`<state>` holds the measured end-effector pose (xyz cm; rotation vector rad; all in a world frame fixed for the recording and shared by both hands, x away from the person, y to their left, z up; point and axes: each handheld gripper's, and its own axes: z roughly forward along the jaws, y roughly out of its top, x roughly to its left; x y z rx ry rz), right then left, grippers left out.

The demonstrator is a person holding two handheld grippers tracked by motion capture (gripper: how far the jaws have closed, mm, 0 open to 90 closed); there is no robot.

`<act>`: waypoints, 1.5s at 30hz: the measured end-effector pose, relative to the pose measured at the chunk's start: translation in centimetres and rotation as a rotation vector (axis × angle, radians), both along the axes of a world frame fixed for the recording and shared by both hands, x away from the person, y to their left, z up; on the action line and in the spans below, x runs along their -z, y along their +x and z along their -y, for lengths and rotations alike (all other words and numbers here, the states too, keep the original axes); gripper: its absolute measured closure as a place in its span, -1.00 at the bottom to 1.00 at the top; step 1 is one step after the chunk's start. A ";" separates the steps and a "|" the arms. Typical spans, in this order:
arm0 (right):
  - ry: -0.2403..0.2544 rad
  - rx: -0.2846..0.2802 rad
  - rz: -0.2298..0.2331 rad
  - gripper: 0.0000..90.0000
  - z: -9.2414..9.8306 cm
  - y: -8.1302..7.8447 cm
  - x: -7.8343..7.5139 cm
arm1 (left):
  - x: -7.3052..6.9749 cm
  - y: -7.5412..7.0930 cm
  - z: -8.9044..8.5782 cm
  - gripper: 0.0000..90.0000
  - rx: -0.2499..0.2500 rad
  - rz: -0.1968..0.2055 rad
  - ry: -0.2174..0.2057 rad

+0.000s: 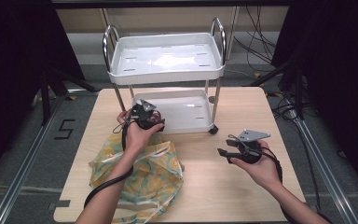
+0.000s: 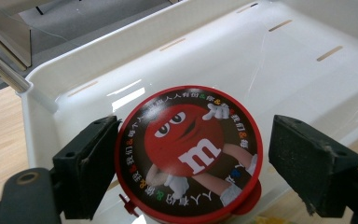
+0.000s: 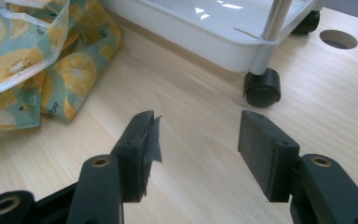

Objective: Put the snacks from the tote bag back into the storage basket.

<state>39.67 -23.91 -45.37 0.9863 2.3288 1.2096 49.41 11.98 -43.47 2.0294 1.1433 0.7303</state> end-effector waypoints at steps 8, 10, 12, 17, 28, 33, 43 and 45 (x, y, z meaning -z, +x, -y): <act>0.002 0.006 -0.007 0.05 0.0 0.0 -0.1 | -0.5 -0.7 0.0 -0.64 0.011 0.001 -0.004; 0.003 0.007 -0.006 0.05 -0.1 0.0 -0.1 | -0.7 -0.9 0.0 -0.64 0.013 0.001 -0.018; 0.000 0.001 -0.001 0.05 -0.1 0.0 0.0 | -0.9 -1.1 0.1 -0.64 0.016 0.003 -0.015; 0.001 0.002 -0.002 0.05 -0.1 0.0 0.0 | -1.1 -1.5 0.2 -0.64 0.024 0.002 -0.027; 0.002 0.002 -0.002 0.04 -0.1 0.0 0.0 | -1.9 -2.7 0.5 -0.64 0.040 0.007 -0.032; 0.008 0.008 -0.005 0.04 -0.1 -0.1 -0.1 | -2.3 -3.3 0.3 -0.63 0.059 0.011 -0.017; 0.002 0.006 -0.006 0.04 -0.1 0.0 0.0 | -2.5 -5.2 -0.3 -0.63 0.078 0.029 -0.050; 0.005 0.009 -0.014 0.04 -0.2 -0.1 0.0 | -2.7 -5.5 -0.5 -0.63 0.084 0.024 -0.046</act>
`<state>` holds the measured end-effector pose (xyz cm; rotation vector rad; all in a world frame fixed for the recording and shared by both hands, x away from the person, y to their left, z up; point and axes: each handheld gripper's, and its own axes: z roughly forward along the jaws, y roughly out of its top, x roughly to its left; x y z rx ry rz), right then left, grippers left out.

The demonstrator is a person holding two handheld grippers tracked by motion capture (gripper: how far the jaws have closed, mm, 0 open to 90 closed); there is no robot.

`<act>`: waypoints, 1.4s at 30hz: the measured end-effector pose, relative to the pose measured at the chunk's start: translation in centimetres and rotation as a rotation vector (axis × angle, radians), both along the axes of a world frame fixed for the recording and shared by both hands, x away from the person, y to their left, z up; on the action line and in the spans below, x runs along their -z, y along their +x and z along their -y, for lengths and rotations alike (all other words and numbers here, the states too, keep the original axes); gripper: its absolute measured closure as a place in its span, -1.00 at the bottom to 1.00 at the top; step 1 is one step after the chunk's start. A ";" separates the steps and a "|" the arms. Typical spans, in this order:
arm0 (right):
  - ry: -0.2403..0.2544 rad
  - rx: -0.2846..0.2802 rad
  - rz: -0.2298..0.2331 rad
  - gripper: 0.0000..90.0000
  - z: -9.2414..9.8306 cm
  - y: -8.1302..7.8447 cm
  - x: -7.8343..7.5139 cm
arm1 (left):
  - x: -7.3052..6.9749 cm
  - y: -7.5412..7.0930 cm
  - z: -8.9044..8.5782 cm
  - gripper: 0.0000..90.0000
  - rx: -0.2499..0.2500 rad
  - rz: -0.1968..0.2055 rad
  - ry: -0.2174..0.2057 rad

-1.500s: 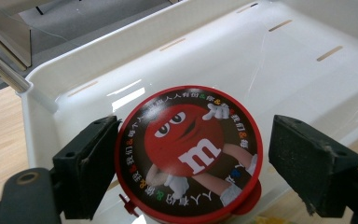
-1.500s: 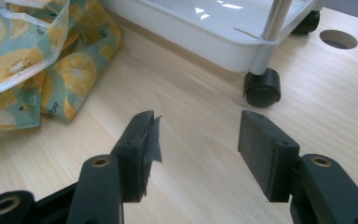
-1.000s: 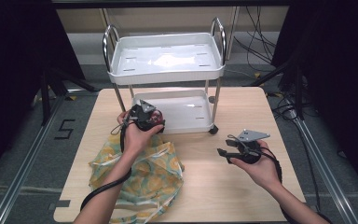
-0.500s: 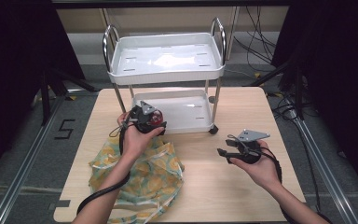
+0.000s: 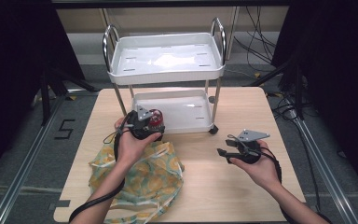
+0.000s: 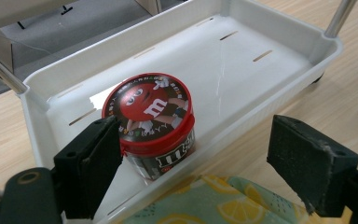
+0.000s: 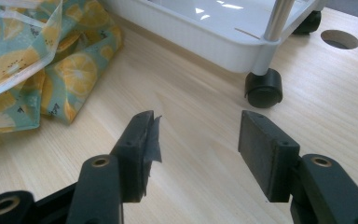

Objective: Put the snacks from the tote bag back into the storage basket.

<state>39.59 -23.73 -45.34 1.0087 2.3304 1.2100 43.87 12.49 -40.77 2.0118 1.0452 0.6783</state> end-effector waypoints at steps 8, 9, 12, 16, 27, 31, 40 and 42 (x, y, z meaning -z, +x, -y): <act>-0.001 0.000 0.004 0.04 0.1 0.0 0.0 | -0.3 -1.6 -0.8 -0.63 -0.010 0.002 -0.043; -0.001 -0.001 0.005 0.04 0.1 0.0 0.0 | -0.4 -1.8 -1.0 -0.63 -0.012 0.005 -0.036; -0.002 -0.004 0.011 0.04 0.0 0.0 0.0 | -0.2 -2.4 -1.5 -0.63 -0.015 0.012 -0.064; -0.004 -0.001 0.006 0.04 0.1 0.1 0.0 | 0.0 -3.2 -2.3 -0.63 -0.028 0.009 -0.069; -0.004 -0.007 -0.004 0.04 0.0 0.0 0.0 | 0.6 -4.3 -3.5 -0.63 -0.042 0.011 -0.064; -0.006 -0.004 -0.004 0.04 0.0 0.0 0.0 | 0.8 -4.6 -3.6 -0.63 -0.044 0.012 -0.057; -0.007 -0.005 0.006 0.04 0.0 0.0 0.0 | 1.3 -6.0 -4.1 -0.63 -0.031 0.006 -0.039; -0.004 -0.002 -0.007 0.04 0.0 -0.1 0.0 | 1.6 -6.4 -4.1 -0.63 -0.036 0.006 -0.057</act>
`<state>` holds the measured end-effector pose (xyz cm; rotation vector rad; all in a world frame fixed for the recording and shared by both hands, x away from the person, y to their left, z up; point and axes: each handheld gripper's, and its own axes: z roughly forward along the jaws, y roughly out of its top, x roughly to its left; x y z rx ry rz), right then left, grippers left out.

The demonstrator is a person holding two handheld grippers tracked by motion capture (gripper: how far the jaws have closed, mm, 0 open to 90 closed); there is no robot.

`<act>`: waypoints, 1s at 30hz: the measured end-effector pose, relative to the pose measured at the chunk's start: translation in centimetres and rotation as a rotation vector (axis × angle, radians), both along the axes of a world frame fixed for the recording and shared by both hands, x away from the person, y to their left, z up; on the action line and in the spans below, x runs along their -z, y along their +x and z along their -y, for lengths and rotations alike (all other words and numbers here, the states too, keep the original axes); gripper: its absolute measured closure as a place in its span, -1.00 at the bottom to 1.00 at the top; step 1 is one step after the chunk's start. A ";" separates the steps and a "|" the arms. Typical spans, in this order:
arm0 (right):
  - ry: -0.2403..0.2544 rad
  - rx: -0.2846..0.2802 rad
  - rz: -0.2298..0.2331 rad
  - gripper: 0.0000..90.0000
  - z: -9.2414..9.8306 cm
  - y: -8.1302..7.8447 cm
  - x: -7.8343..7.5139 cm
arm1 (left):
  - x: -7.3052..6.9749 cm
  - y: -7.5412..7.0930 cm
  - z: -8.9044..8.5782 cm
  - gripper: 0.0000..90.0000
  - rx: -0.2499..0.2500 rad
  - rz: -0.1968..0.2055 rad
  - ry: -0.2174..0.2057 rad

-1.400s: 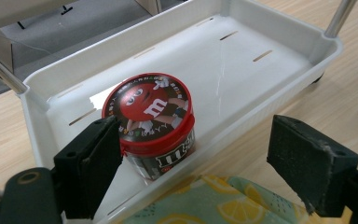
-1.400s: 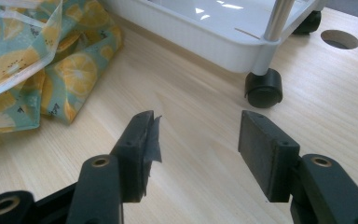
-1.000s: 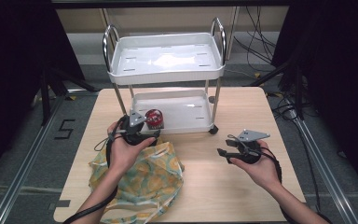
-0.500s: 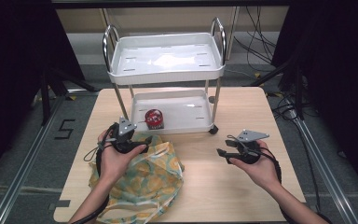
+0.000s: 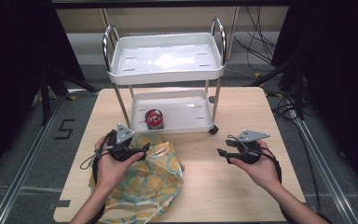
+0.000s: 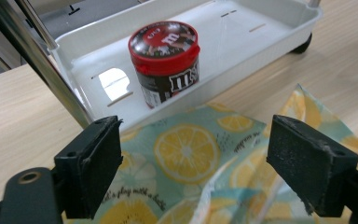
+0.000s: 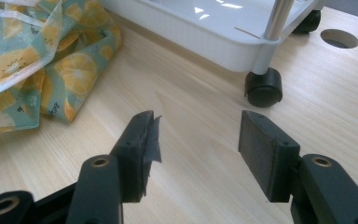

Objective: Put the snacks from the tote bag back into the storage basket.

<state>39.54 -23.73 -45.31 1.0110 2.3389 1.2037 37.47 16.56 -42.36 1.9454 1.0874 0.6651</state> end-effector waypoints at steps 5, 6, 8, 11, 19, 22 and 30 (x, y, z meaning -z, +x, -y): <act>0.008 0.012 -0.024 0.04 -0.1 -0.2 -0.1 | 0.5 -0.8 -0.6 -0.63 0.010 -0.015 0.023; 0.010 0.013 -0.020 0.04 -0.1 -0.2 0.0 | 0.6 -0.9 -0.6 -0.63 0.006 -0.019 0.007; 0.013 0.013 -0.025 0.04 -0.2 -0.2 0.0 | 0.7 -1.3 -0.8 -0.63 0.002 -0.012 0.013; 0.001 0.003 -0.008 0.04 -0.2 -0.2 0.1 | 0.8 -1.8 -1.0 -0.63 0.008 -0.018 0.010; -0.002 -0.005 -0.003 0.04 -0.1 -0.1 0.1 | 2.2 -3.5 -2.1 -0.62 -0.027 -0.042 -0.005; -0.006 -0.009 0.016 0.04 -0.3 0.0 0.3 | 2.9 -4.1 -2.5 -0.60 -0.050 -0.037 -0.014; -0.009 -0.018 0.006 0.03 -0.3 0.2 0.5 | 2.9 -4.3 -2.5 -0.61 -0.042 -0.037 -0.013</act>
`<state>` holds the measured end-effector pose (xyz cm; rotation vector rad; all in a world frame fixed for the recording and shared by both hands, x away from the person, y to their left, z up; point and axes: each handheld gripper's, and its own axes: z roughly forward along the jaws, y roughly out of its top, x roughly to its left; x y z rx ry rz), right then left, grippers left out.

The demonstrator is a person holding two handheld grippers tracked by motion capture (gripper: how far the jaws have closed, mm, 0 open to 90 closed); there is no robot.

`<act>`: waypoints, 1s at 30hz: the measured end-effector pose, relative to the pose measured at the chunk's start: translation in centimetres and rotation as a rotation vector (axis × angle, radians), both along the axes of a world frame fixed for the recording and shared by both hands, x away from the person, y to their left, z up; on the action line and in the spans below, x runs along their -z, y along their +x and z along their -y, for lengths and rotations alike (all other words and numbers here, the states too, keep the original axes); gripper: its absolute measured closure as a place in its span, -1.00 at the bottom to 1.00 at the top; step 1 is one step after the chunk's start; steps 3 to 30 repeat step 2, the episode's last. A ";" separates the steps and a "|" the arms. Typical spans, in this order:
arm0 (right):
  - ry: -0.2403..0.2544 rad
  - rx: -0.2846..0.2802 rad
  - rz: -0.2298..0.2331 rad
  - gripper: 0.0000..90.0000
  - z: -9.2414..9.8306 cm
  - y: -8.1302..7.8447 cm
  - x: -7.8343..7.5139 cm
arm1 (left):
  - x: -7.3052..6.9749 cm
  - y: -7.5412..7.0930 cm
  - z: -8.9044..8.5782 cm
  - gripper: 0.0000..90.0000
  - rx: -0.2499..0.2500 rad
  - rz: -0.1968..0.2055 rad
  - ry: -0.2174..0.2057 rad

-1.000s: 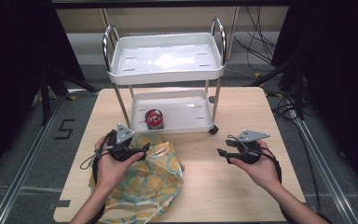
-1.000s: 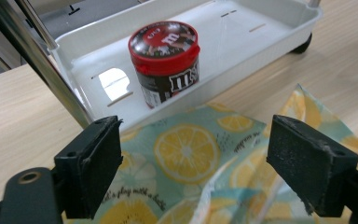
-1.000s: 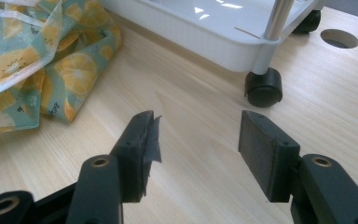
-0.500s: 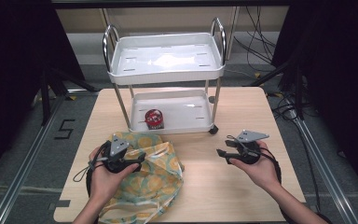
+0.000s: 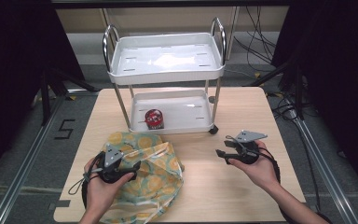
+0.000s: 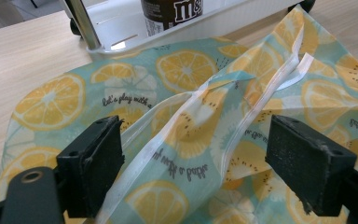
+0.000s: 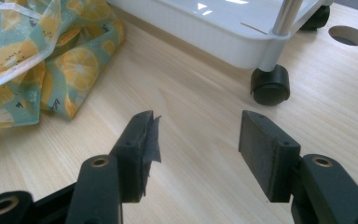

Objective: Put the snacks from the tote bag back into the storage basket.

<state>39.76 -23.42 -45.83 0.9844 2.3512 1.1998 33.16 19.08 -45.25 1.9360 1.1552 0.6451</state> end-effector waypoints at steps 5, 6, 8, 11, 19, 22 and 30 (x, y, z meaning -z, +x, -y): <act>0.003 0.001 -0.005 0.02 0.0 0.0 0.0 | -0.2 -0.1 -0.3 -0.62 0.004 0.001 0.023; 0.003 0.001 -0.005 0.02 0.0 0.0 0.0 | -0.2 -0.1 -0.3 -0.62 0.004 0.001 0.023; 0.003 0.001 -0.005 0.02 0.0 0.0 0.0 | -0.2 -0.1 -0.3 -0.62 0.004 0.001 0.023; 0.003 0.001 -0.005 0.02 0.0 0.0 0.0 | -0.2 -0.1 -0.3 -0.62 0.004 0.001 0.023; 0.003 0.001 -0.005 0.02 0.0 0.0 0.0 | -0.2 -0.1 -0.3 -0.62 0.004 0.001 0.023; 0.003 0.001 -0.005 0.02 0.0 0.0 0.0 | -0.2 -0.1 -0.3 -0.62 0.004 0.001 0.023; 0.003 0.001 -0.005 0.02 0.0 0.0 0.0 | -0.2 -0.1 -0.3 -0.62 0.004 0.001 0.023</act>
